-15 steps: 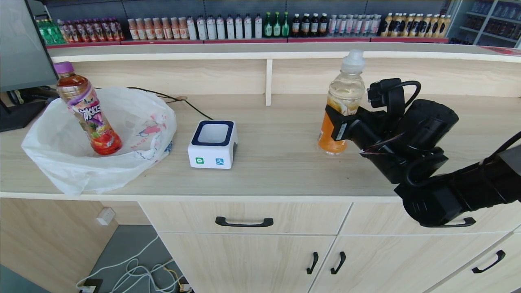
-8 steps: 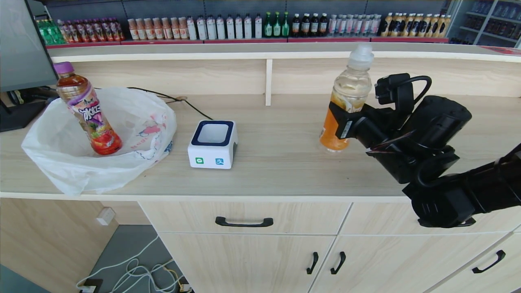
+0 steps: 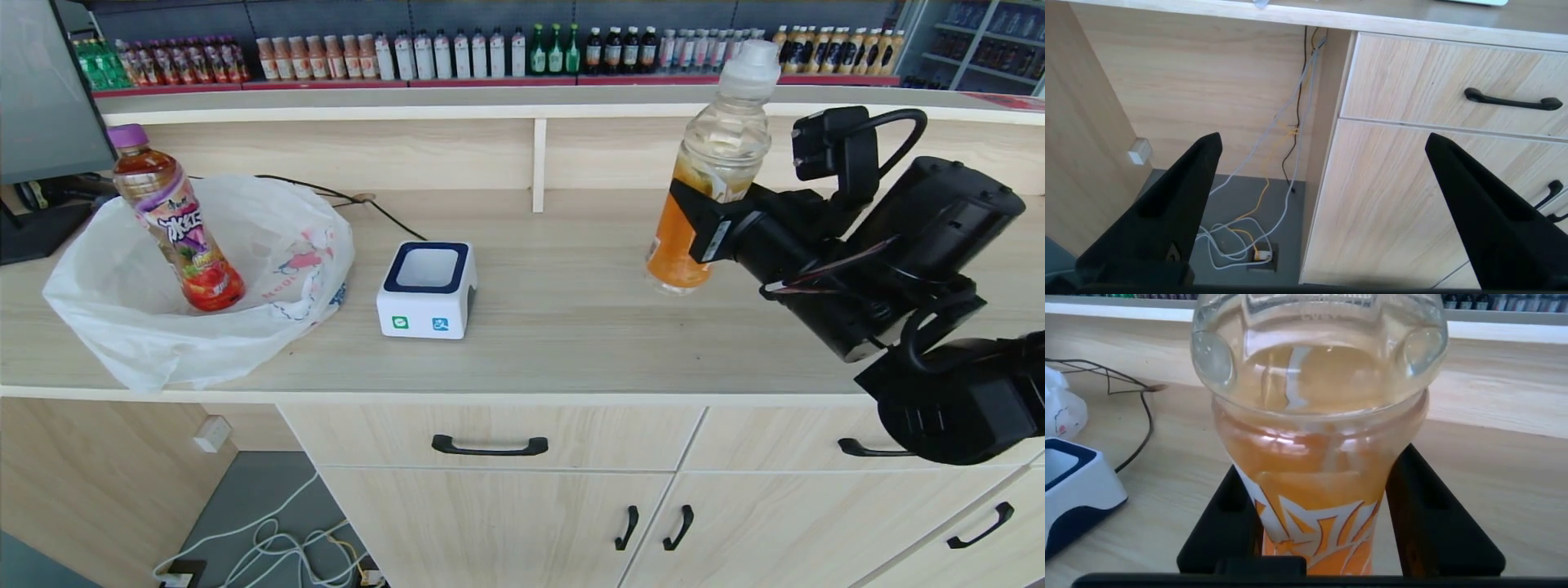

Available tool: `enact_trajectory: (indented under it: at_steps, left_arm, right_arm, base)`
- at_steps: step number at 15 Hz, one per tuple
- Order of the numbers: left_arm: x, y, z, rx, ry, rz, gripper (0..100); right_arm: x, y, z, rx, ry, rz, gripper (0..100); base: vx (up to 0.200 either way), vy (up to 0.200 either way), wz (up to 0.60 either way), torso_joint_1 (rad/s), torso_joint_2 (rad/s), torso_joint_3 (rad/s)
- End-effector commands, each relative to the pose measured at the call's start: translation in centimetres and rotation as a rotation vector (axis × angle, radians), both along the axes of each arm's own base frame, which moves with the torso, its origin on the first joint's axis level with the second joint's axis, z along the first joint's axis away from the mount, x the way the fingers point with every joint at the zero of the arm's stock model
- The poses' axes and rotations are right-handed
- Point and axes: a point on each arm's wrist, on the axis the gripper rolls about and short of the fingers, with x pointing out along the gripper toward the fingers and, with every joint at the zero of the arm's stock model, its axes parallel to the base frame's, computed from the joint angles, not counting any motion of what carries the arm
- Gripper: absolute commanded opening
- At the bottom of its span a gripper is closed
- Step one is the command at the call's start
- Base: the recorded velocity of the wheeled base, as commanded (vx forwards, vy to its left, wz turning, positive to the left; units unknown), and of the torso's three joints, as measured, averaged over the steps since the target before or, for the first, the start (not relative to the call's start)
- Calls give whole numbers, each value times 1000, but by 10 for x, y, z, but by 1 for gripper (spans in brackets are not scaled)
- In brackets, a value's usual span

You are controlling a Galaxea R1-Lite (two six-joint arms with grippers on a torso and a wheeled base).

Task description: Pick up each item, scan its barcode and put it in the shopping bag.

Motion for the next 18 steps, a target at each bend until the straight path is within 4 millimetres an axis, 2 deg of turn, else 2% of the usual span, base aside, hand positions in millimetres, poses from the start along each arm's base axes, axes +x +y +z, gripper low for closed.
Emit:
enact_trajectory:
  at_steps: [1, 3, 7, 13, 18]
  left_arm:
    - [0, 0, 0, 0, 0, 0, 100]
    - [0, 0, 0, 0, 0, 0, 100]
    - [0, 0, 0, 0, 0, 0, 100]
    - [0, 0, 0, 3, 0, -1, 100]
    - [0, 0, 0, 5, 0, -1, 100]
  right_arm:
    - [-24, -8, 9, 9, -16, 12, 0]
    - [-42, -7, 10, 14, -11, 43, 0]
    - [-73, -22, 1, -1, 19, 69, 0]
    - [-108, -39, -9, 47, 47, 116, 0]
    - [-140, -55, -10, 76, 36, 161, 0]
  base:
    - [0, 0, 0, 0, 0, 0]
    - [0, 0, 0, 0, 0, 0]
    - [0, 0, 0, 0, 0, 0]
    - [0, 0, 0, 0, 0, 0]
    - [0, 0, 0, 0, 0, 0]
